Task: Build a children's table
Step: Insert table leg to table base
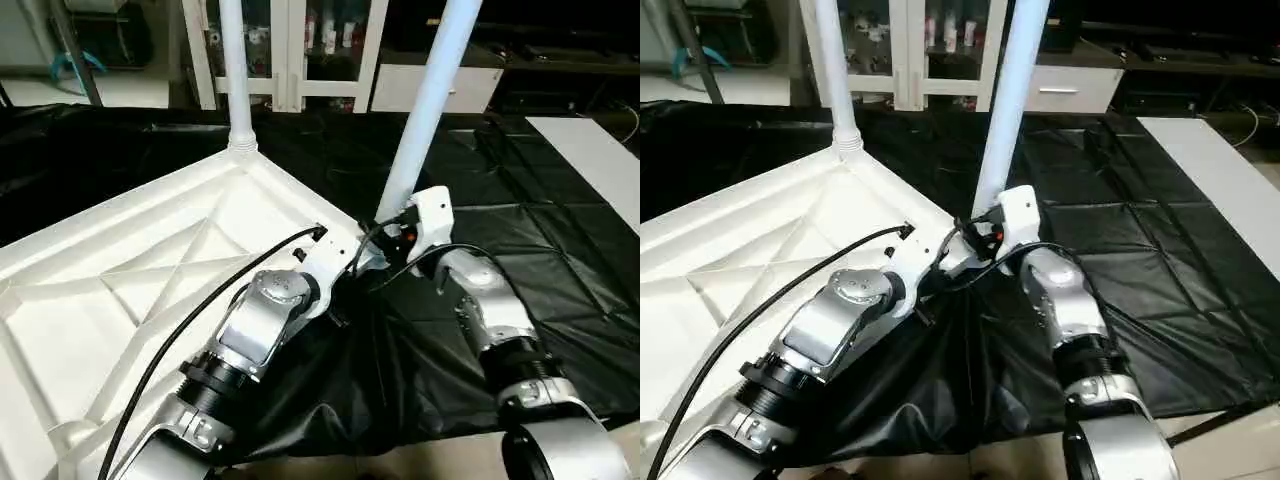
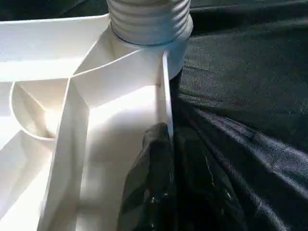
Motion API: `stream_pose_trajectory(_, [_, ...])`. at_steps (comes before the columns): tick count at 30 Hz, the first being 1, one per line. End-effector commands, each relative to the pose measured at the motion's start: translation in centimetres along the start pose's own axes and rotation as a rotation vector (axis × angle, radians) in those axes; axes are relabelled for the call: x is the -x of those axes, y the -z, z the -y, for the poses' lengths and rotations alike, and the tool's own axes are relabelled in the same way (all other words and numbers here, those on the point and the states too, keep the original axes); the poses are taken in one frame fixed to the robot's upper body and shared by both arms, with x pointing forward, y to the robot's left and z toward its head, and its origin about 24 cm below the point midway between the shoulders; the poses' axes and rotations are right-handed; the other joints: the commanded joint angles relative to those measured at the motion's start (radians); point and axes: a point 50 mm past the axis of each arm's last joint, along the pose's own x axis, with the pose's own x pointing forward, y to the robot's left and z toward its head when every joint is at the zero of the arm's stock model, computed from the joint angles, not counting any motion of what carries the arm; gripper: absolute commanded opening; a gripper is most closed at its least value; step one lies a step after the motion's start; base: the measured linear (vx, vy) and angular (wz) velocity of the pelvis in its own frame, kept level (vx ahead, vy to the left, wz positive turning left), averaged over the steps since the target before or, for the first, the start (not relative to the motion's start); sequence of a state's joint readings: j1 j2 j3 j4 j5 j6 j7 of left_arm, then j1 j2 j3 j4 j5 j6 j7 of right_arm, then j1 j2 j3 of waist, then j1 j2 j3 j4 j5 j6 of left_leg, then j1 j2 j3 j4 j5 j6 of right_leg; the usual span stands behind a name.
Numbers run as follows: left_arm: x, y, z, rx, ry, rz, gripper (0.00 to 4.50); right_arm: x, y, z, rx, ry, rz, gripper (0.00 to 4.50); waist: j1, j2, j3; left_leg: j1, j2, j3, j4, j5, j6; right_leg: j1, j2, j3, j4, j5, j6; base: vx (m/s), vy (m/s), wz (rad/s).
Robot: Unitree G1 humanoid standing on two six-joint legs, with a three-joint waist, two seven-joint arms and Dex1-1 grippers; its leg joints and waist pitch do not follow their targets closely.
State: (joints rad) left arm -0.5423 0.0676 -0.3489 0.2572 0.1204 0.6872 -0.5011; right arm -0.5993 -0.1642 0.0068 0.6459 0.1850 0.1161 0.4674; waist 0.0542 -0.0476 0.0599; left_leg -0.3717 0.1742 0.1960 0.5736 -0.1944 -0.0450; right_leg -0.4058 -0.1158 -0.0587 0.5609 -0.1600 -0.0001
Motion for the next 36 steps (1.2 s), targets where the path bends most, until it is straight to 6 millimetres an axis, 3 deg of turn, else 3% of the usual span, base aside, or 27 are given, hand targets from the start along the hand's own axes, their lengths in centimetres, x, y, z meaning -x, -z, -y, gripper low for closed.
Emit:
stream_pose_trajectory(1, [-0.3,1.3,0.6,0.002,0.044,-0.04,0.0,0.2,-0.4,-0.1,0.003,-0.028,0.011,3.09,0.001,-0.005,-0.062,0.014,0.054,-0.019,-0.08,-0.245,0.016,0.029,-0.035,0.032,-0.061,-0.31,-0.138,0.0,0.0,0.0])
stream_pose_trajectory(8, [0.6,2.2,1.2,-0.063,0.169,-0.054,0.0,2.2,-0.3,0.9,0.017,-0.099,0.006,3.09,0.01,-0.005,-0.067,0.012,0.055,-0.016,-0.074,-0.2,0.036,0.036,-0.032,0.033,-0.047,-0.229,-0.173,0.0,0.0,0.0])
stream_pose_trajectory(10, [1.0,2.5,1.1,-0.087,0.193,-0.06,0.0,2.6,-0.4,1.0,0.024,-0.126,0.002,3.09,0.012,-0.002,-0.066,0.016,0.053,-0.012,-0.069,-0.186,0.044,0.032,-0.029,0.035,-0.045,-0.207,-0.183,0.0,0.0,0.0])
stream_pose_trajectory(12, [1.3,2.7,0.8,-0.103,0.206,-0.065,0.0,2.9,-0.5,1.0,0.028,-0.154,-0.003,3.09,0.009,-0.004,-0.068,0.011,0.052,-0.013,-0.068,-0.169,0.051,0.038,-0.028,0.036,-0.038,-0.195,-0.194,0.0,0.0,0.0])
stream_pose_trajectory(15, [2.1,2.9,0.3,-0.132,0.241,-0.064,0.0,3.4,-0.6,1.0,0.037,-0.206,-0.014,3.09,0.011,-0.002,-0.069,0.013,0.053,-0.012,-0.065,-0.144,0.053,0.04,-0.027,0.035,-0.033,-0.169,-0.204,0.0,0.0,0.0])
stream_pose_trajectory(19, [3.3,3.3,0.0,-0.175,0.326,-0.079,0.0,4.1,-0.5,1.3,0.059,-0.259,-0.05,3.09,0.01,-0.001,-0.067,0.014,0.054,-0.012,-0.067,-0.156,0.048,0.04,-0.027,0.035,-0.032,-0.187,-0.207,0.0,0.0,0.0])
stream_pose_trajectory(25, [4.6,3.8,-0.3,-0.221,0.414,-0.092,0.0,4.8,-0.4,1.3,0.094,-0.335,-0.093,3.09,0.007,-0.003,-0.066,0.018,0.056,-0.013,-0.07,-0.203,0.011,0.037,-0.026,0.036,-0.034,-0.232,-0.195,0.0,0.0,0.0])
stream_pose_trajectory(33, [5.9,4.2,-0.1,-0.311,0.562,-0.094,0.0,5.9,0.3,0.7,0.116,-0.464,-0.147,3.09,0.013,-0.003,-0.071,0.021,0.055,-0.011,-0.064,-0.149,0.029,0.039,-0.024,0.035,-0.022,-0.149,-0.214,0.0,0.0,0.0])
stream_pose_trajectory(36, [6.1,4.5,-0.3,-0.336,0.579,-0.119,0.0,6.1,0.7,0.7,0.131,-0.486,-0.157,3.09,0.014,-0.001,-0.068,0.024,0.056,-0.011,-0.068,-0.197,0.011,0.035,-0.025,0.036,-0.028,-0.203,-0.207,0.0,0.0,0.0])
